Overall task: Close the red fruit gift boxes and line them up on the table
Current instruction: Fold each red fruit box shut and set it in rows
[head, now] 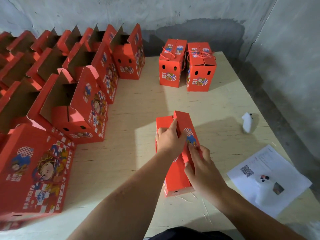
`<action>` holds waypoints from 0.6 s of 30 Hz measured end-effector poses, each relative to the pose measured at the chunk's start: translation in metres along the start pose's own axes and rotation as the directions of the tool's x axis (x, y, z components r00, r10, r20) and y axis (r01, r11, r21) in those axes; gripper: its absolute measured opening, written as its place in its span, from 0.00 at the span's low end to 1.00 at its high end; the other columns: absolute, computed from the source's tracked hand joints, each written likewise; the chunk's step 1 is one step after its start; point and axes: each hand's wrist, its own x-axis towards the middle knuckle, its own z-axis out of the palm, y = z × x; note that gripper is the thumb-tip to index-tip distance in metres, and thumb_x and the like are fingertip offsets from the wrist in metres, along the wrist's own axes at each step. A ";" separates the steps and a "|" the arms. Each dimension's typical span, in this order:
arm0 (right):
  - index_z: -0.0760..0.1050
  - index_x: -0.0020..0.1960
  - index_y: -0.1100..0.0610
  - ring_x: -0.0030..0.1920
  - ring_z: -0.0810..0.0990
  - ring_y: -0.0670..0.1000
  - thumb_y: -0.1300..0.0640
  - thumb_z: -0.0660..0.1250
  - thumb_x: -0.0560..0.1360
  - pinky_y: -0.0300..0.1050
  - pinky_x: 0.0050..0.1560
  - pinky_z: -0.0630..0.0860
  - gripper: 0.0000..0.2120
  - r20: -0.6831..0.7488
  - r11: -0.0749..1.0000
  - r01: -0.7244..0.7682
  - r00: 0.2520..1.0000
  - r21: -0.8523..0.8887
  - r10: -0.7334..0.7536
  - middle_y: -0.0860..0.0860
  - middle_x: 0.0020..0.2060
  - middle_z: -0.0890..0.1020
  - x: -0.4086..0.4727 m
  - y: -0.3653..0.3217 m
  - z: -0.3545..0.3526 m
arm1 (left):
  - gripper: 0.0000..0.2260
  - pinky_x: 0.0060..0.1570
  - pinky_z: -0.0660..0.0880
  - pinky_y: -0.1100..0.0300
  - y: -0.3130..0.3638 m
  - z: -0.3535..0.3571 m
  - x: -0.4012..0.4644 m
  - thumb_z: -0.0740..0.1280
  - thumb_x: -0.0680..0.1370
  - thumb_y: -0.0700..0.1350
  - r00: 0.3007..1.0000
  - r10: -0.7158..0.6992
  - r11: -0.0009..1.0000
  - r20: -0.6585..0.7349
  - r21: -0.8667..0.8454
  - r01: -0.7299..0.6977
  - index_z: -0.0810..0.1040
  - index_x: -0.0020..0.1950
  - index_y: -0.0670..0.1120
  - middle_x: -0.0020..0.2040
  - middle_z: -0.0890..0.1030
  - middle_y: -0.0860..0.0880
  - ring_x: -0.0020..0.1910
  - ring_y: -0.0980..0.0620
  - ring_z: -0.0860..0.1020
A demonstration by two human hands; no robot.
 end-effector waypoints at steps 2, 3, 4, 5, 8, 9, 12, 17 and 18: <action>0.58 0.80 0.45 0.55 0.79 0.58 0.48 0.60 0.81 0.55 0.55 0.79 0.29 0.016 1.000 0.008 1.000 0.011 -0.008 0.47 0.71 0.58 0.000 0.002 -0.004 | 0.27 0.66 0.58 0.48 -0.002 0.007 -0.003 0.57 0.82 0.58 0.999 0.049 0.990 0.015 0.134 -0.051 0.58 0.80 0.55 0.59 0.80 0.52 0.67 0.43 0.64; 0.59 0.78 0.43 0.53 0.78 0.58 0.46 0.60 0.80 0.55 0.53 0.79 0.27 0.035 1.000 0.018 0.999 0.002 -0.018 0.46 0.69 0.59 0.001 0.003 -0.006 | 0.27 0.67 0.56 0.47 -0.004 0.008 -0.004 0.55 0.82 0.59 0.998 0.047 0.982 0.031 0.183 -0.052 0.56 0.81 0.55 0.68 0.76 0.52 0.69 0.43 0.61; 0.62 0.74 0.41 0.51 0.78 0.58 0.45 0.61 0.78 0.54 0.51 0.79 0.25 0.062 1.000 0.022 0.998 0.003 -0.022 0.45 0.65 0.60 0.005 0.004 -0.008 | 0.28 0.70 0.54 0.46 -0.007 0.008 -0.004 0.54 0.82 0.60 0.999 0.030 0.974 0.040 0.224 -0.039 0.54 0.82 0.56 0.77 0.67 0.50 0.72 0.43 0.58; 0.65 0.69 0.41 0.49 0.78 0.58 0.44 0.61 0.76 0.53 0.50 0.78 0.22 0.087 1.000 0.010 0.996 0.021 -0.012 0.45 0.62 0.61 0.012 0.003 -0.012 | 0.29 0.73 0.52 0.44 -0.011 0.008 -0.004 0.53 0.83 0.62 0.999 0.011 0.966 0.035 0.258 -0.019 0.53 0.82 0.58 0.82 0.57 0.48 0.75 0.42 0.54; 0.70 0.61 0.42 0.53 0.80 0.59 0.44 0.61 0.77 0.53 0.55 0.76 0.13 0.050 0.989 -0.102 0.994 0.106 0.097 0.47 0.57 0.64 0.054 -0.002 -0.019 | 0.29 0.76 0.50 0.43 -0.020 0.002 -0.003 0.52 0.83 0.65 1.000 0.018 0.945 0.023 0.327 -0.025 0.52 0.83 0.59 0.82 0.52 0.46 0.78 0.40 0.51; 0.70 0.66 0.41 0.59 0.78 0.60 0.44 0.60 0.78 0.55 0.61 0.75 0.16 0.026 0.987 -0.127 0.992 0.099 0.125 0.49 0.61 0.64 0.073 -0.006 -0.020 | 0.29 0.76 0.49 0.44 -0.021 0.003 -0.003 0.52 0.83 0.64 0.999 0.034 0.940 0.033 0.339 -0.044 0.52 0.83 0.59 0.81 0.53 0.47 0.78 0.42 0.51; 0.56 0.80 0.38 0.71 0.71 0.63 0.38 0.57 0.81 0.57 0.71 0.70 0.28 0.118 0.972 -0.210 0.973 0.101 0.198 0.54 0.76 0.55 0.132 -0.024 -0.018 | 0.31 0.77 0.46 0.44 -0.020 0.005 -0.006 0.51 0.82 0.62 0.997 0.061 0.936 0.048 0.345 -0.074 0.50 0.83 0.57 0.82 0.53 0.48 0.80 0.43 0.48; 0.62 0.77 0.38 0.61 0.76 0.64 0.40 0.59 0.78 0.53 0.61 0.73 0.27 0.194 0.974 -0.210 0.955 -0.089 0.224 0.55 0.71 0.59 0.186 -0.038 -0.009 | 0.32 0.77 0.48 0.42 -0.026 -0.003 -0.005 0.55 0.78 0.68 0.995 0.068 0.961 0.070 0.264 -0.084 0.55 0.81 0.61 0.82 0.54 0.49 0.78 0.45 0.48; 0.65 0.75 0.40 0.56 0.77 0.63 0.41 0.59 0.78 0.52 0.55 0.73 0.25 0.185 0.973 -0.192 0.959 -0.126 0.213 0.55 0.66 0.62 0.189 -0.039 -0.008 | 0.32 0.77 0.49 0.42 -0.026 -0.005 -0.003 0.54 0.77 0.69 0.995 0.056 0.971 0.084 0.226 -0.074 0.57 0.80 0.63 0.82 0.54 0.50 0.78 0.46 0.48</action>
